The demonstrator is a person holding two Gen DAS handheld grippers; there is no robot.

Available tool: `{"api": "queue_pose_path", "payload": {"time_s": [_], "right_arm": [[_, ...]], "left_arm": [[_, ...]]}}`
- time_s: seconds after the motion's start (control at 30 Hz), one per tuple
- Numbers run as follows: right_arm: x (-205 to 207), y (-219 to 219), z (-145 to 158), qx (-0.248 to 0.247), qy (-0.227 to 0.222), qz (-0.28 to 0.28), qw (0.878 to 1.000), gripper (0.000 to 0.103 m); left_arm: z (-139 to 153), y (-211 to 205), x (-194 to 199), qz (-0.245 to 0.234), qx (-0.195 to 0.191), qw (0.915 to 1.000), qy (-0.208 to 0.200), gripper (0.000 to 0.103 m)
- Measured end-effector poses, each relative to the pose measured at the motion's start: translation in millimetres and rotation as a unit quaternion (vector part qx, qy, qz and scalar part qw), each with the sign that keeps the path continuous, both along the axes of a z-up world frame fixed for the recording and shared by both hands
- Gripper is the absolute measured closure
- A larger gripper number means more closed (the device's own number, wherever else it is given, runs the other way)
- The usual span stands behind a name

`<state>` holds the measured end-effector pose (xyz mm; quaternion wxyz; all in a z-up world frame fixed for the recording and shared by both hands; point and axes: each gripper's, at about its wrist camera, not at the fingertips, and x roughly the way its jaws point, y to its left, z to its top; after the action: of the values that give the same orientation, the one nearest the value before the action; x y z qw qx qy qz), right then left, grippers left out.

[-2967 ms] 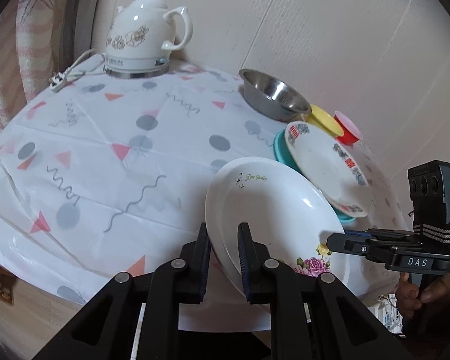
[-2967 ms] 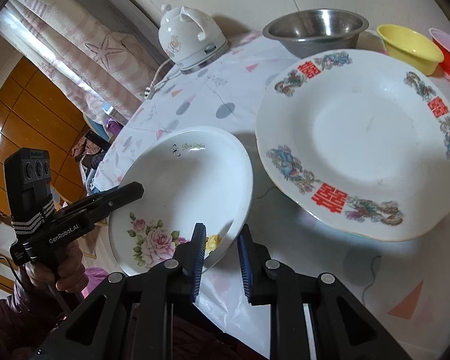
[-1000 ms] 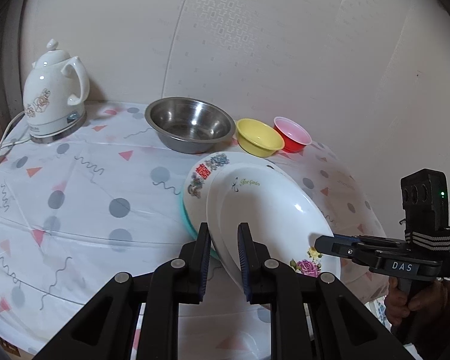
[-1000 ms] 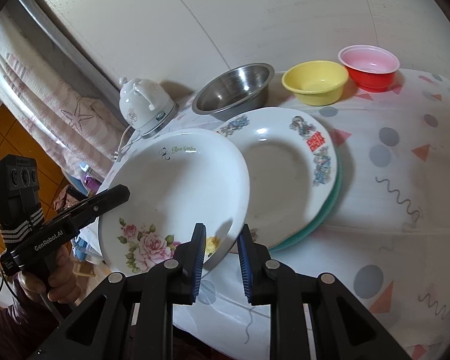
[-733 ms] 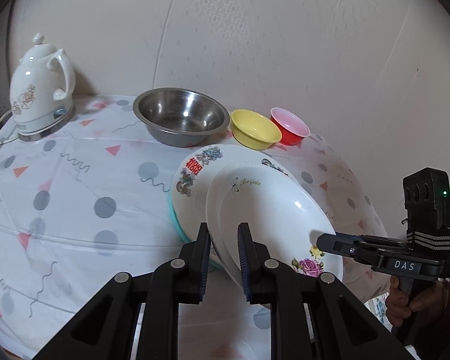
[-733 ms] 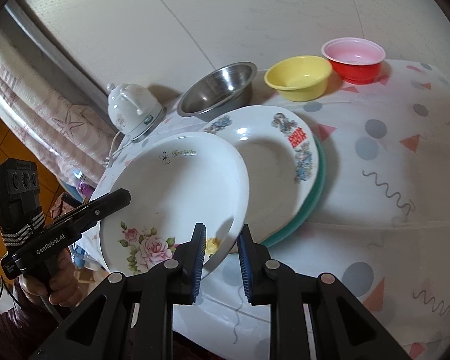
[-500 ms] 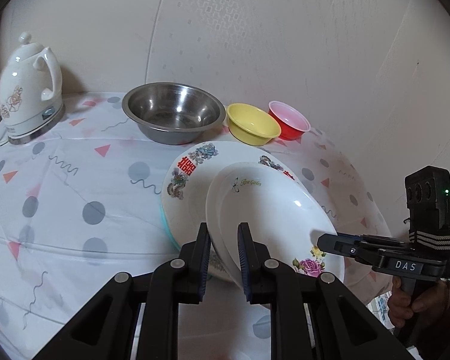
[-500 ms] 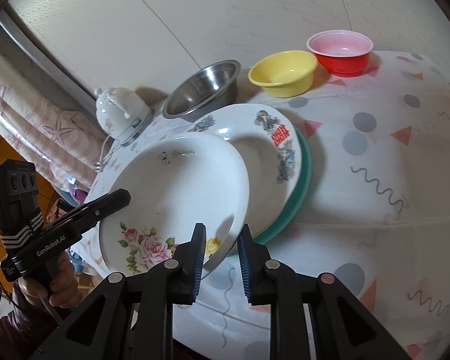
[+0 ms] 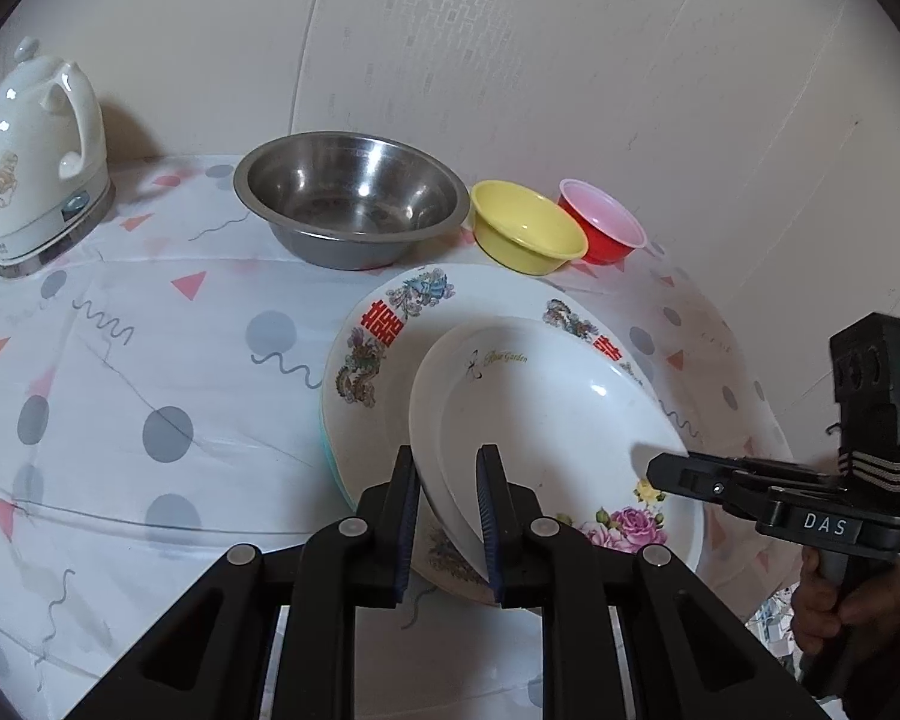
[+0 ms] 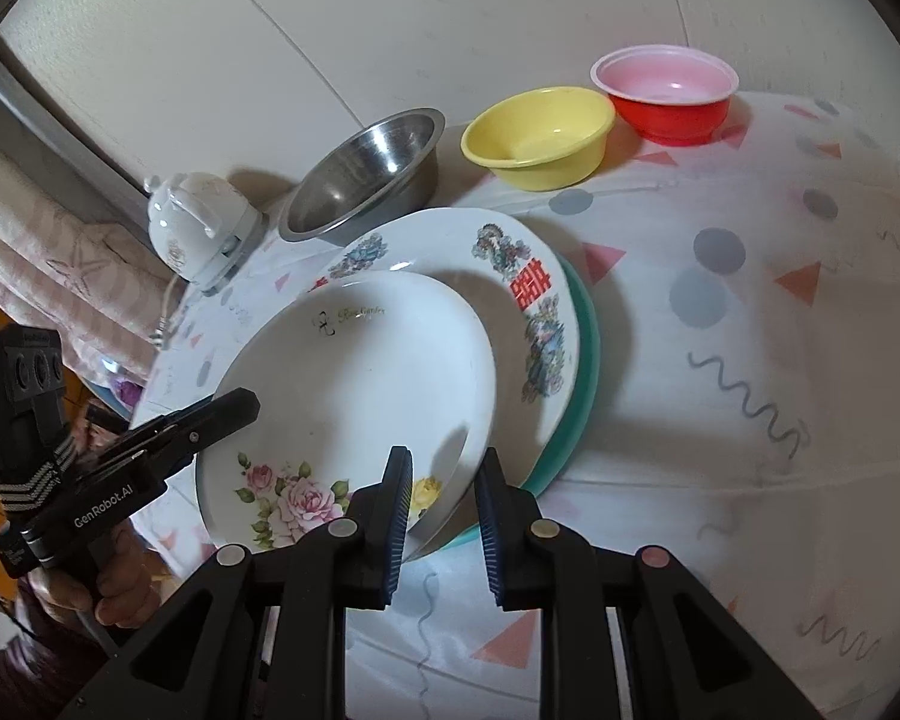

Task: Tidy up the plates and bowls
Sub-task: 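Set the rose bowl down on the plate stack and open the right gripper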

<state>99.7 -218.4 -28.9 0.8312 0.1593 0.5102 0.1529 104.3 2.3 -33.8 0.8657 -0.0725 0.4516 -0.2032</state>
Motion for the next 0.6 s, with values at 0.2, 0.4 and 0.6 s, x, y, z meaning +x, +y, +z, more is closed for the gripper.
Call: {"api": "queue_pose_path", "payload": {"time_s": [0.2, 0.4, 0.6], "right_arm": [[8.6, 5.1, 1.4, -0.035, 0.001, 0.002, 0.999, 0.082], [13.8, 18.5, 1.1, -0.080, -0.006, 0.011, 0.997, 0.082], [19.0, 22.8, -0.3, -0.104, -0.015, 0.011, 0.994, 0.082]], "left_arm": [[-5.5, 1.0, 3.3, 0.000, -0.001, 1.0000, 0.007, 0.083], [-9.1, 2.6, 10.5, 0.014, 0.007, 0.9998, 0.013, 0.084], [-14.7, 2.2, 15.3, 0.015, 0.012, 0.9997, 0.015, 0.084]]}}
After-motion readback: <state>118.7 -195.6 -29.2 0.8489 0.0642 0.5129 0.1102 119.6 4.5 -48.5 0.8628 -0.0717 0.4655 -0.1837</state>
